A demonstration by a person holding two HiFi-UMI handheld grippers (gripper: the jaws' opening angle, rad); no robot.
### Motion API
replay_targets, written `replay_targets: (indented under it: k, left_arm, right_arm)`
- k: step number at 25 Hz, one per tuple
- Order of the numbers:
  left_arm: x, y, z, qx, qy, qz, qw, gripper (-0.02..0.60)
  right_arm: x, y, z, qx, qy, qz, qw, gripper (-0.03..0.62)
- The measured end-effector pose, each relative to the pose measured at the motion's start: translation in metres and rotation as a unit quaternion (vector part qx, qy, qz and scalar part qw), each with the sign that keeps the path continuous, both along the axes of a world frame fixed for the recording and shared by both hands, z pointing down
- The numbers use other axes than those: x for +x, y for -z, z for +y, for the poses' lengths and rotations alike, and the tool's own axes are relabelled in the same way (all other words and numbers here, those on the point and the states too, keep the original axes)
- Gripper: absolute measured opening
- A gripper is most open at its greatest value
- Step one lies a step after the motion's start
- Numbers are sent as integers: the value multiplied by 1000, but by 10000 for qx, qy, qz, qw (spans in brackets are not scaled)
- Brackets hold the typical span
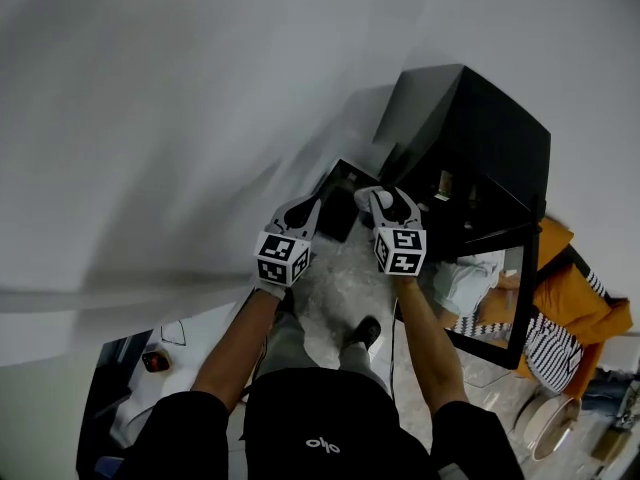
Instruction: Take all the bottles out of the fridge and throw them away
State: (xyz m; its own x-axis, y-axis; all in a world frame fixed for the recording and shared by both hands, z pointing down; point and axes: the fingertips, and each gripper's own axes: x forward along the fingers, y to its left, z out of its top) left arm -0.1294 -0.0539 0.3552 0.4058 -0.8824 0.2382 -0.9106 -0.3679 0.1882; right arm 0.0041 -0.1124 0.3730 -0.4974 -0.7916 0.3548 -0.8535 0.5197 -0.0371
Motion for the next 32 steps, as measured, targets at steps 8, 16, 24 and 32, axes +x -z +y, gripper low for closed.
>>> replay_targets:
  k: [8,16,24,32]
  left_arm:
    - [-24,-33,-11,-191,79,31,9998,3]
    - [-12,-100,-30,-505,-263,30,9984,3]
    - [-5,-167,-54,-712,-416,98,9965,3]
    - [12,-260,-64,-956,-766,-34,9925,3]
  right_arm:
    - [-18,-37,-18,-232,68,74,9997,195]
    - [-14,-109,-37,-601,-51,158,9981,195]
    - [-13,-188,-60,-839,-133,242,9961,195]
    - [-17,-287,-66,-1021,-105,321,9942,195]
